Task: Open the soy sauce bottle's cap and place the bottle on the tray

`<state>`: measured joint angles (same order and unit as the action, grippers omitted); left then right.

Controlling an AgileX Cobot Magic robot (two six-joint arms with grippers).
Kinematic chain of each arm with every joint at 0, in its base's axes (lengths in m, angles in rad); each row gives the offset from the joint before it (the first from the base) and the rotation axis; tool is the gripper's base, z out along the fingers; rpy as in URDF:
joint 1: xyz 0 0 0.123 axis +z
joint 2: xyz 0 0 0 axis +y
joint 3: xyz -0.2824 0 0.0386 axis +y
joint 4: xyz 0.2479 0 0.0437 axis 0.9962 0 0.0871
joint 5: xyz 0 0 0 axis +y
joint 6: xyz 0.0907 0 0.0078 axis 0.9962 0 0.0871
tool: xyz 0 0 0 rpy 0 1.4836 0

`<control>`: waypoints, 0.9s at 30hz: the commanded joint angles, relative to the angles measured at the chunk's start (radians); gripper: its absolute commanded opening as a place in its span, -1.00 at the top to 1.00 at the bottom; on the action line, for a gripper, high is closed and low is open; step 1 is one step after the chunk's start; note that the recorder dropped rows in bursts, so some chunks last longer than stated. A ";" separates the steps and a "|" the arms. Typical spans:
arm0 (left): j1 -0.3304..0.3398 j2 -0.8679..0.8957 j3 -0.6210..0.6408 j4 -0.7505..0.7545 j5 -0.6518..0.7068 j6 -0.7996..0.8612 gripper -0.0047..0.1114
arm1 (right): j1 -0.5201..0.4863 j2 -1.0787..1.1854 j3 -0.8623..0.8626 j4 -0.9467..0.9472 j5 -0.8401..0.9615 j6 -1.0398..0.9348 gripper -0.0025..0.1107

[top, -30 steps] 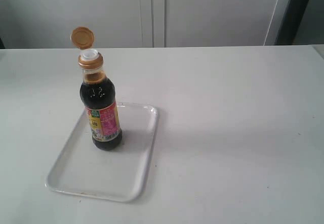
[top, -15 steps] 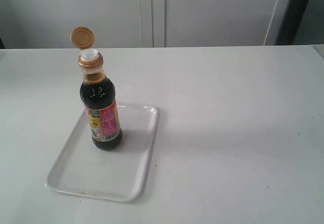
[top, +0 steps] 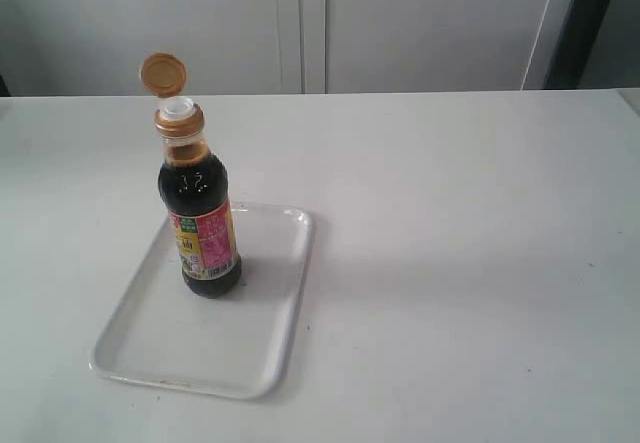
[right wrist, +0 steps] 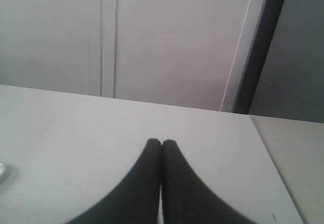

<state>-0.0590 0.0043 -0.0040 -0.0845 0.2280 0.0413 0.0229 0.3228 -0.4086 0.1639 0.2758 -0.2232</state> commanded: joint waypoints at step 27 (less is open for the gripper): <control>0.000 -0.004 0.004 -0.011 0.003 0.003 0.92 | -0.004 -0.208 0.176 -0.080 0.017 0.176 0.96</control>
<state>-0.0590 0.0043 -0.0040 -0.0845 0.2280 0.0413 0.0229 0.1371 -0.2685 0.1063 0.2894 -0.0665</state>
